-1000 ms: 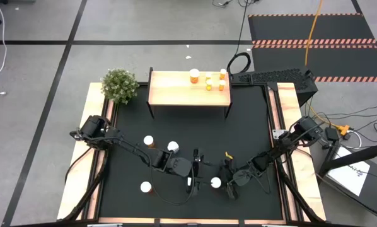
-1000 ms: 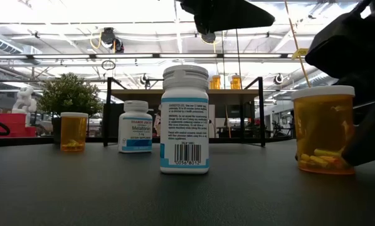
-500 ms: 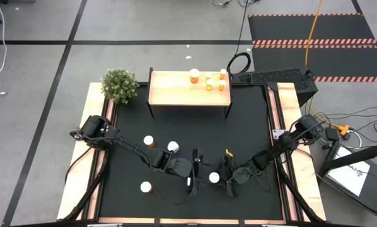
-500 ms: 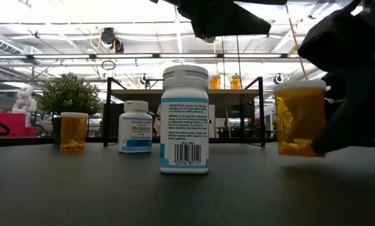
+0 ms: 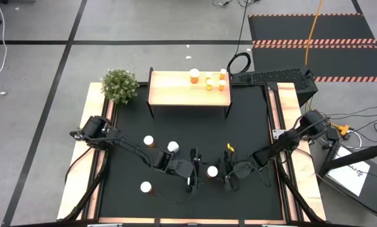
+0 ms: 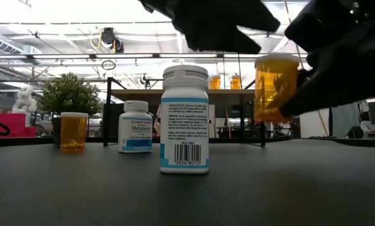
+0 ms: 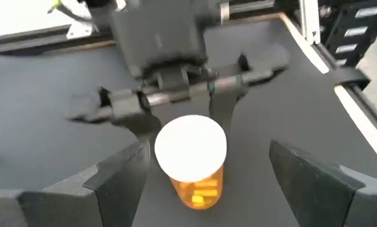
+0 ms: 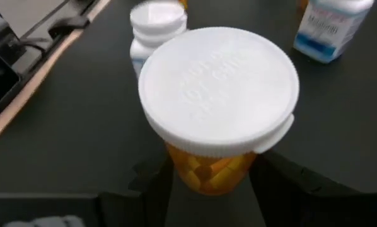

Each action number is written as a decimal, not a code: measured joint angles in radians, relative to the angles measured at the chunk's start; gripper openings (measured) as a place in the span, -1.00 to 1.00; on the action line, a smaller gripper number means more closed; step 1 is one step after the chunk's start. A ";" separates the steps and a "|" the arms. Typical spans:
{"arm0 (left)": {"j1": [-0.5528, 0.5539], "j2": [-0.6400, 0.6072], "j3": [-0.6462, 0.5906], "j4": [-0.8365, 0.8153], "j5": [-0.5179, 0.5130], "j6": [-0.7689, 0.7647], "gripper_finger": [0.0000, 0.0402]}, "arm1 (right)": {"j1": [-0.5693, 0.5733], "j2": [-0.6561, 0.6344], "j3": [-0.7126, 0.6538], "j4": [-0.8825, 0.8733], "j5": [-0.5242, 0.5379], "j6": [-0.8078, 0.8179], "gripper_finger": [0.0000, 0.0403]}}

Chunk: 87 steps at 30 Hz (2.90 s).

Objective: Pick and place medicine bottles onto shelf by color
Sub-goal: Put the large orange pill bottle on the shelf aligned with the other large orange pill bottle

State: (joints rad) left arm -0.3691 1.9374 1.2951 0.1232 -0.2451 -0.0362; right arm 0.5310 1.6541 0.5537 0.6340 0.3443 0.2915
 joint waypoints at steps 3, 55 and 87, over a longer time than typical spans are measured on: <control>0.008 0.025 0.000 0.024 -0.001 -0.004 0.63 | -0.007 -0.013 0.000 -0.004 0.002 -0.008 -0.09; 0.054 0.111 0.000 0.143 -0.006 0.014 0.27 | -0.009 -0.016 0.001 -0.033 0.052 -0.024 -0.08; 0.054 0.067 -0.001 0.084 -0.003 0.025 0.07 | -0.006 -0.017 0.003 -0.023 0.078 -0.010 -0.06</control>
State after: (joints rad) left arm -0.3153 2.0046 1.2938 0.2068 -0.2481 -0.0113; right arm 0.5247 1.6367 0.5564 0.6106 0.4222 0.2813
